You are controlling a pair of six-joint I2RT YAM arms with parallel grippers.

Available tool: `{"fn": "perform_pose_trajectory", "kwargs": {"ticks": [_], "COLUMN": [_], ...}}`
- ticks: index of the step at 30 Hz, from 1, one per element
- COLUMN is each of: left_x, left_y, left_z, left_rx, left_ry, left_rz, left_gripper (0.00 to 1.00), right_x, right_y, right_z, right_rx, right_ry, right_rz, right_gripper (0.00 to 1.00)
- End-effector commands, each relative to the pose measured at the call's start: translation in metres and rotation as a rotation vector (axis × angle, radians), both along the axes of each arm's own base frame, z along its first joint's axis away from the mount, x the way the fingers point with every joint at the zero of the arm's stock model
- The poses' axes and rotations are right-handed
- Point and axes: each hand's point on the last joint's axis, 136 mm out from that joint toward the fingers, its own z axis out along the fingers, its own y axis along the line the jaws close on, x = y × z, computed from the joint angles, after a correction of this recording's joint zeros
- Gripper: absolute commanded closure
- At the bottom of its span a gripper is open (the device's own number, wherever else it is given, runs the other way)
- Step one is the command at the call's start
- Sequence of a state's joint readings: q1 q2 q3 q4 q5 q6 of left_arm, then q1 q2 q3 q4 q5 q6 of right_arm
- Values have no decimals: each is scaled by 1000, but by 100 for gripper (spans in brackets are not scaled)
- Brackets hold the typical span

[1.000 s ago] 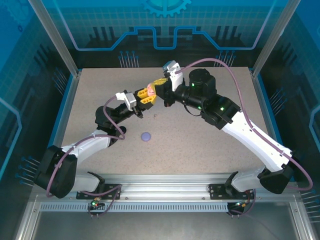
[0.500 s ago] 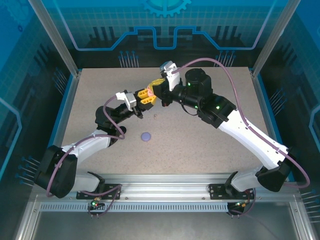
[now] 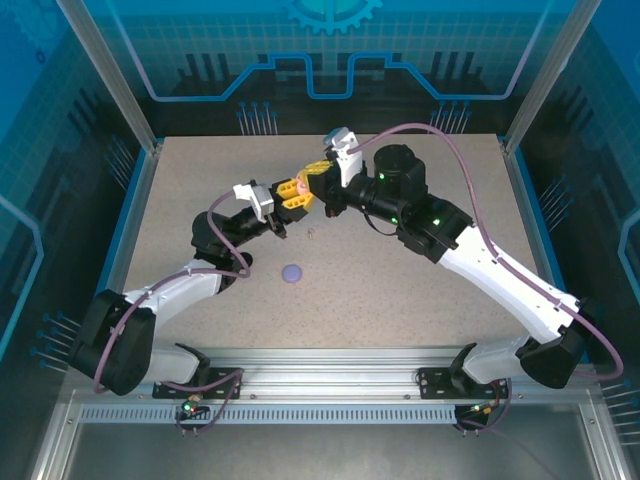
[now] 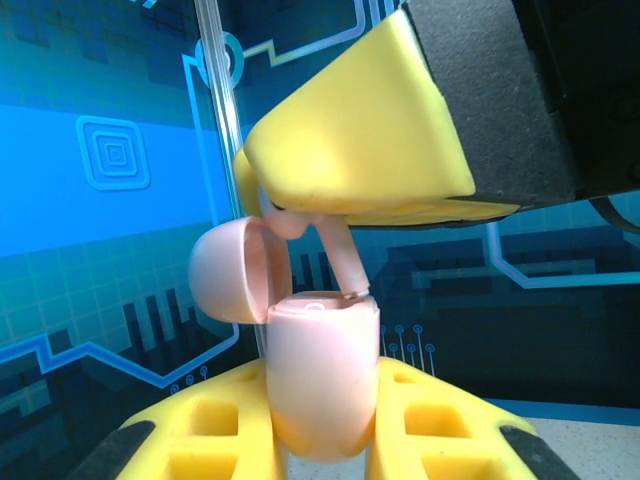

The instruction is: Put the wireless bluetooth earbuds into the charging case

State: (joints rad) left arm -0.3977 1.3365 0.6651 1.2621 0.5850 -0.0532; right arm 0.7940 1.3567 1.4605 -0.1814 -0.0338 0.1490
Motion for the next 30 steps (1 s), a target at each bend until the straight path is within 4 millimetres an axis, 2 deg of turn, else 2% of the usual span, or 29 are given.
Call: {"fn": "perform_pose_trajectory", "kwargs": {"ticks": [1,8,13,20,24,30], "left_x": [-14,-16,-14,-12,-11,-13], "left_y": [1,-2,-3,-4,-4,-5], "left_z": [34,32,30,27,27,29], "left_rx": [-58,-55,-54,-58,-55,-49], "left_ry": [-102,-79,-61,-45,-45,-49], "left_rz": [-31,-62,-70,-76,-74,-82], "left_gripper": [100,100,100,100,100,100], "right_x": [-3,5,8,-1,-8,-15], "right_y": [2,7,9,3,0,-7], "right_z": [-16,-2,21,59,62,49], "right_rx": [-25,17,64,136,136,119], "right_ry": [23,-5,-45,-106,-109,-97], "right_rz": [-1,-13,-20,-4,8,11], "right_gripper": [94,95,95,94,94,95]}}
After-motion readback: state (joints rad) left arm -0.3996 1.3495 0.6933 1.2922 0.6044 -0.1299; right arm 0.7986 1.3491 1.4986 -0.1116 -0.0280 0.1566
